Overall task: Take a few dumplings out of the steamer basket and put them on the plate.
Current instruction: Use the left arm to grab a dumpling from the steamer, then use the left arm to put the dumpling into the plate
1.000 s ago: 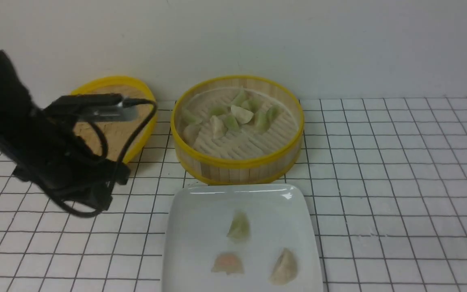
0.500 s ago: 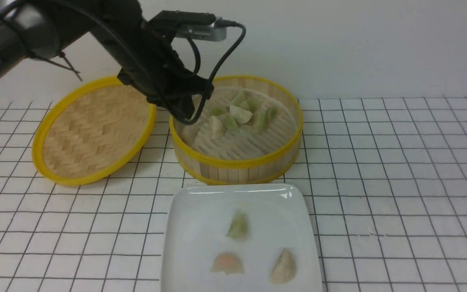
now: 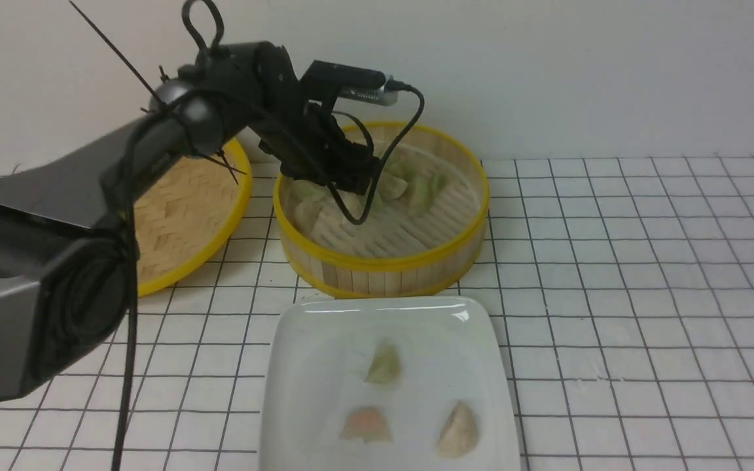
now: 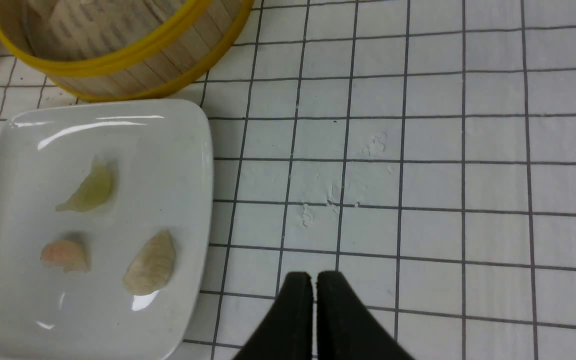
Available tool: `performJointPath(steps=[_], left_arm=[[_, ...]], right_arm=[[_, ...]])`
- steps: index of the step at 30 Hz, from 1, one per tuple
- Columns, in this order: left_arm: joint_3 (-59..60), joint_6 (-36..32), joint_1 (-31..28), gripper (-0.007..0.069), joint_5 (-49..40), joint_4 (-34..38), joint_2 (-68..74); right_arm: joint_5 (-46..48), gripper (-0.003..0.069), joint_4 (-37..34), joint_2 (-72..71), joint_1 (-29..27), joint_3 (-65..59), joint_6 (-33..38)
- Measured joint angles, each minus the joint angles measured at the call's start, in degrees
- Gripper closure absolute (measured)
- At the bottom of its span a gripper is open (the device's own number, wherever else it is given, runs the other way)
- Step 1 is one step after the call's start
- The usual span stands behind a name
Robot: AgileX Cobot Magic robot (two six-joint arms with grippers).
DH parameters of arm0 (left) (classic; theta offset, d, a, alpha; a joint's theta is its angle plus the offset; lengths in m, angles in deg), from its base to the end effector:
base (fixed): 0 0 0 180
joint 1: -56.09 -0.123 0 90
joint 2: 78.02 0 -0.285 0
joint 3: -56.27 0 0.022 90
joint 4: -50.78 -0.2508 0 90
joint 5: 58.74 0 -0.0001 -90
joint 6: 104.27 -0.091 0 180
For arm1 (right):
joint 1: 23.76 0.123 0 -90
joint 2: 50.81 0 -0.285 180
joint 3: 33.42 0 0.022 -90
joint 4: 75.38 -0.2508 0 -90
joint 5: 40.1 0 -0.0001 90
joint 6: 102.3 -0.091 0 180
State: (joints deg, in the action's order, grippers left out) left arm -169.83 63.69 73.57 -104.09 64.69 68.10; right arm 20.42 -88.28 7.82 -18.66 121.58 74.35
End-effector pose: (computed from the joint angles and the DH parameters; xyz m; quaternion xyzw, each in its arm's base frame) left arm 0.5098 -0.1769 0.1868 0.1877 0.9306 -0.1215 0.2900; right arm 0.1493 0.0311 0.3442 0.0081 0.9457 0.1323 0.2969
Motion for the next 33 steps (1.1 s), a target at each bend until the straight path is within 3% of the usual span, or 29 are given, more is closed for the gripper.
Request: performJointPath(steps=[6, 12, 23, 27, 30, 33], left_arm=[[-0.83, -0.12, 0.06, 0.02, 0.95, -1.35, 3.31], [-1.72, -0.01, 0.86, 0.0383, -0.59, -3.47, 3.45], [-13.71, -0.01, 1.14, 0.0382, -22.87, -5.51, -4.78], [-14.14, 2.46, 1.2, 0.0382, -25.4, -4.56, -9.91], [-7.63, 6.56, 1.33, 0.0382, -25.48, -0.81, -17.56], [6.15, 6.94, 2.68, 0.0382, -25.48, 0.66, -27.49]], right_arm=[[-0.11, 0.0656, -0.12, 0.0, 0.04, 0.0, 0.18], [-0.18, 0.0656, -0.18, 0.0, 0.04, 0.0, 0.23], [1.06, 0.0656, -1.02, 0.02, 0.04, 0.0, 0.23], [1.81, 0.0656, -1.3, 0.07, 0.06, 0.0, 0.23], [2.69, 0.0656, -1.25, 0.07, 0.06, 0.0, 0.23], [3.79, 0.0656, -1.3, 0.07, 0.11, 0.0, 0.23]])
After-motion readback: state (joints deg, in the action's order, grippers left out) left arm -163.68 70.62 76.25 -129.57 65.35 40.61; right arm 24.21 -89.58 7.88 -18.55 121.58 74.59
